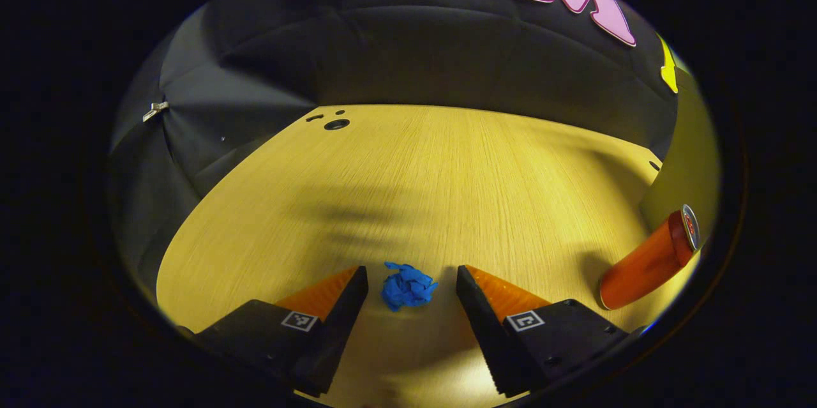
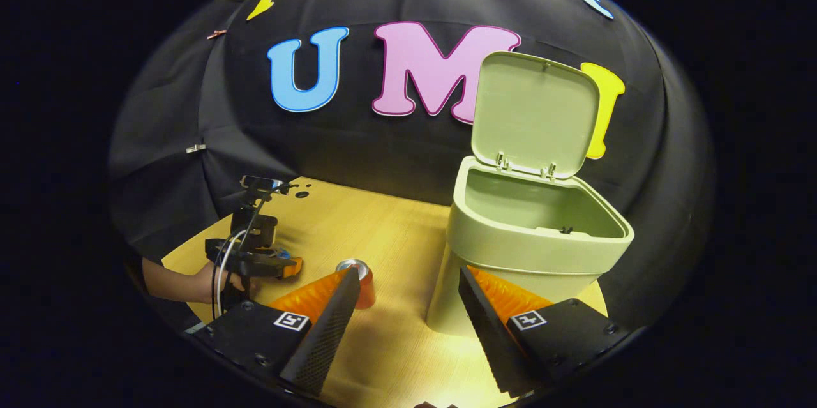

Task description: Press the lid of the desktop garbage bin to open it, pick up the crumpled paper on the desktop and throw it into the bin, then pick up the pop can on the desktop and drop it into the bin, and finally close the garbage bin lid.

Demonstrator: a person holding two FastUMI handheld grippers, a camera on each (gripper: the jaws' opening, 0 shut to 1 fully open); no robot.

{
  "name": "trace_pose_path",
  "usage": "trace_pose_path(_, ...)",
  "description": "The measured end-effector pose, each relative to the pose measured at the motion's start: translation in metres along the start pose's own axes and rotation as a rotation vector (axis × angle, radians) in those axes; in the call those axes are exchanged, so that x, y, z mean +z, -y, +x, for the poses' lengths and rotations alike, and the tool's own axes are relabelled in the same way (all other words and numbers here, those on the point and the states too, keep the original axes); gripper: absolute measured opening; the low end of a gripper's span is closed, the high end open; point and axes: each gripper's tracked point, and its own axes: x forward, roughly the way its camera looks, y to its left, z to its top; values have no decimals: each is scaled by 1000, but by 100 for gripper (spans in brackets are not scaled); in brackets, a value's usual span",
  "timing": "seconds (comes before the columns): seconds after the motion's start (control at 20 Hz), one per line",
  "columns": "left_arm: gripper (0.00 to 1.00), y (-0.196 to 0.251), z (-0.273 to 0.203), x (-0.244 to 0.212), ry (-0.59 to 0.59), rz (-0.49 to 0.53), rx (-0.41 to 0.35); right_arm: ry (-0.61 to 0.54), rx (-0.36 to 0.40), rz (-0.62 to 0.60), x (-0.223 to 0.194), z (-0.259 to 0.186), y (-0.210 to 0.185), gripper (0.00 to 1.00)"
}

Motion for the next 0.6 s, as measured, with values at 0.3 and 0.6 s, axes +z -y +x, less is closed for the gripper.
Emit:
trace_pose_path(0.3,54,-3,-1,-4,20,-16,20,-15,14,8,-5,2,-2,98)
trace_pose_path(0.6,35,-3,-4,-5,18,14,-7,-5,10,-1,-6,-1,2,98)
